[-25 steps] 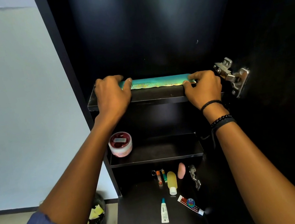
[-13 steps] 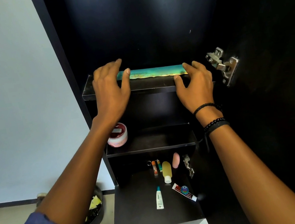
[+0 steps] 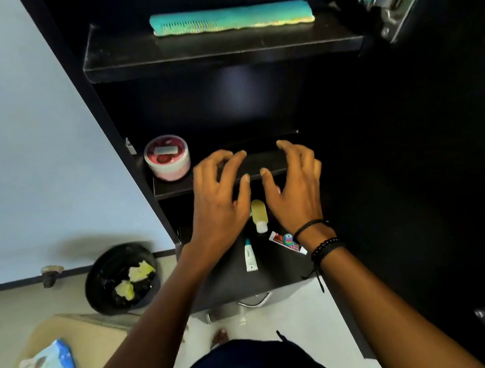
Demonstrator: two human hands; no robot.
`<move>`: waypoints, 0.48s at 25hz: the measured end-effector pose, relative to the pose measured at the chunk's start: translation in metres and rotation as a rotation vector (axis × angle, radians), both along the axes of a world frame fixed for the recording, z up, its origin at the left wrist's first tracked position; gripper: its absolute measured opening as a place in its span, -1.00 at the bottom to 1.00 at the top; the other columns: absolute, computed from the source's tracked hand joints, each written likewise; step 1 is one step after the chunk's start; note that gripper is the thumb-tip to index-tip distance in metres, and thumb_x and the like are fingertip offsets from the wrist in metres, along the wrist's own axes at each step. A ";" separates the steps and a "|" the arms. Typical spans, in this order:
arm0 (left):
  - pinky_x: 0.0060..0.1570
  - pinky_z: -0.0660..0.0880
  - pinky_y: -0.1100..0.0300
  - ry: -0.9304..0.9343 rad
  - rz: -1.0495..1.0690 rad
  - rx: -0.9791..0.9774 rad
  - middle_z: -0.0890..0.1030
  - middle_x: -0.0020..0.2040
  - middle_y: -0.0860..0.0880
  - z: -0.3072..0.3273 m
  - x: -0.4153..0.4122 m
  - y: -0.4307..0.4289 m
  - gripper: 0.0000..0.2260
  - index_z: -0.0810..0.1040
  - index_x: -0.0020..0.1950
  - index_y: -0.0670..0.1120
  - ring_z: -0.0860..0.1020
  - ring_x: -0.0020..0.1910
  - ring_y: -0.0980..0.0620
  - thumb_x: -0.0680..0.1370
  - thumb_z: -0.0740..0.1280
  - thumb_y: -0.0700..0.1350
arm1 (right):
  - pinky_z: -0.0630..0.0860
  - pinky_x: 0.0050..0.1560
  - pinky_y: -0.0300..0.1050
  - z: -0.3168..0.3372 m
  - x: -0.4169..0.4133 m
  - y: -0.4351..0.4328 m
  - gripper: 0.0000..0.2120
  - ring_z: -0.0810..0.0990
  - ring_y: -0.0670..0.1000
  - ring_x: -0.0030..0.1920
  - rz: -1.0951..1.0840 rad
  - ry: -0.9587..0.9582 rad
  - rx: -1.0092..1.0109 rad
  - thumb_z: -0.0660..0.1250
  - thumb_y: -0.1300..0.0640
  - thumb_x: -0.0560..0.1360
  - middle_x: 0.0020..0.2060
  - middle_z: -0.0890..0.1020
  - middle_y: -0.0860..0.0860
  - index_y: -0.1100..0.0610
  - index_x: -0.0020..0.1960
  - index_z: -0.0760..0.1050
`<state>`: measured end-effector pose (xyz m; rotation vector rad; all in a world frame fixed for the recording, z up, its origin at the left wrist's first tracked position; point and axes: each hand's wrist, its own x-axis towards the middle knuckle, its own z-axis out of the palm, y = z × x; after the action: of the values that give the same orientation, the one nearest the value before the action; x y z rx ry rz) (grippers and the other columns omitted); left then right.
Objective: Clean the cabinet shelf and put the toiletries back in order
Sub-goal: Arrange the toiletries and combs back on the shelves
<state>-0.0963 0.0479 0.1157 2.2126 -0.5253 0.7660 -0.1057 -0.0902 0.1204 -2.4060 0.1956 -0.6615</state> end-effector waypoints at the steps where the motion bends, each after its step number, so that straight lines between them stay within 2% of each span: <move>1: 0.20 0.36 0.17 0.068 -0.033 0.019 0.46 0.19 -0.17 -0.015 -0.002 0.000 -0.65 0.47 0.30 -0.16 0.40 0.16 -0.05 0.52 0.33 -0.18 | 0.44 0.20 -0.03 -0.015 -0.001 -0.002 -0.52 0.38 0.09 0.20 0.001 0.062 0.009 0.33 0.05 0.47 0.25 0.39 0.07 0.07 0.36 0.33; 4: 0.21 0.36 0.14 0.274 -0.110 0.074 0.45 0.20 -0.15 -0.063 0.001 0.003 -0.62 0.44 0.32 -0.17 0.39 0.14 -0.05 0.50 0.32 -0.19 | 0.45 0.20 0.02 -0.059 -0.004 -0.006 -0.52 0.41 0.14 0.19 -0.012 0.255 0.031 0.34 0.09 0.46 0.25 0.40 0.10 0.09 0.35 0.33; 8: 0.19 0.40 -0.01 0.483 -0.203 0.179 0.46 0.20 -0.22 -0.116 0.005 0.008 -0.56 0.41 0.32 -0.24 0.43 0.11 -0.18 0.45 0.33 -0.21 | 0.43 0.24 0.08 -0.100 -0.008 -0.010 -0.44 0.41 0.21 0.25 -0.061 0.502 -0.018 0.41 0.16 0.42 0.28 0.40 0.14 0.12 0.36 0.30; 12: 0.24 0.39 -0.07 0.659 -0.269 0.298 0.45 0.26 -0.26 -0.151 0.015 0.011 -0.51 0.38 0.37 -0.25 0.42 0.20 -0.24 0.47 0.31 -0.12 | 0.40 0.30 0.07 -0.124 -0.005 -0.010 -0.38 0.41 0.23 0.29 -0.071 0.603 -0.007 0.42 0.18 0.41 0.32 0.40 0.14 0.13 0.41 0.28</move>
<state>-0.0814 0.0589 -0.0350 2.4174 -0.6012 -0.2049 -0.1108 -0.1000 -0.0033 -2.5496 0.5266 0.0551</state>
